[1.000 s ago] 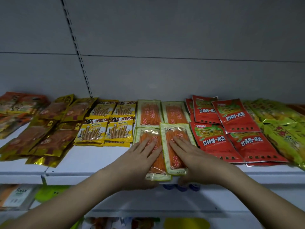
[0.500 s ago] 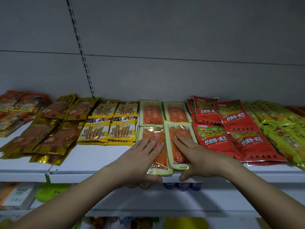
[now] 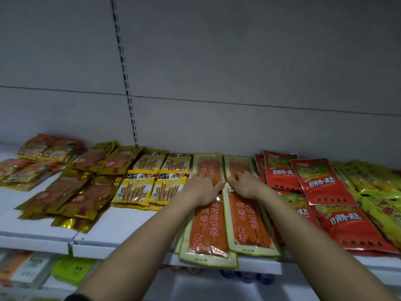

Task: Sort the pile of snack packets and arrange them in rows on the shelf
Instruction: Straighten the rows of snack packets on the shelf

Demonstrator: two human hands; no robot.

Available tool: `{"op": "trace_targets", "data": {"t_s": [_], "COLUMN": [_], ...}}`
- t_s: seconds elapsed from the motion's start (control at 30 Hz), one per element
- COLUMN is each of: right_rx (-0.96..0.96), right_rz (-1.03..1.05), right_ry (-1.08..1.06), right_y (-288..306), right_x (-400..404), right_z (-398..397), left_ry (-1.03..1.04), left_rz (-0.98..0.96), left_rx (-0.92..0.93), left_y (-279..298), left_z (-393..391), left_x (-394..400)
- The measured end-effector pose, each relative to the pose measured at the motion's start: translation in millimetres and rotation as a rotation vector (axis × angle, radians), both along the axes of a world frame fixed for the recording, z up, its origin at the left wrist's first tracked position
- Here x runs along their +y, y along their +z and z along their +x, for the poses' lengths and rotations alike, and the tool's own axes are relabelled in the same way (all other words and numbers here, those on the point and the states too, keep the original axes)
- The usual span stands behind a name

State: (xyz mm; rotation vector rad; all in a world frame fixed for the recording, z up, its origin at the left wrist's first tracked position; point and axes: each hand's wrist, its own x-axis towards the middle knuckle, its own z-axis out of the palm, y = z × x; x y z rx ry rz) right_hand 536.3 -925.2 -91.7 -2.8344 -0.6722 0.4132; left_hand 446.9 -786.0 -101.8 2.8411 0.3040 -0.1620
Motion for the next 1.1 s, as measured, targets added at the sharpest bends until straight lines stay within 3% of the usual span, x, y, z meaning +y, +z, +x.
{"op": "trace_targets", "data": {"t_s": [0.23, 0.33, 0.67, 0.8, 0.97, 1.1], "right_rx": [-0.144, -0.137, -0.14, -0.191, -0.312, -0.309], "right_rz": [0.164, 0.166, 0.132, 0.261, 0.425, 0.391], "right_ry": [0.088, 0.169, 0.15, 0.13, 0.073, 0.019], "right_y": [5, -3, -21, -13, 12, 31], "right_x": [-22, -26, -24, -29, -57, -112], "right_z": [-28, -44, -62, -73, -67, -33], "left_ry": [-0.09, -0.182, -0.164, -0.188, -0.179, -0.27], "left_rz": [0.02, 0.076, 0.066, 0.059, 0.008, -0.015], "left_rx": [-0.159, -0.098, -0.172, -0.185, -0.327, -0.331], "left_y": [13, 3, -19, -12, 7, 32], "left_z": [-59, -85, -82, -85, -79, -53], "left_x": [-12, -23, -19, -20, -24, -53]}}
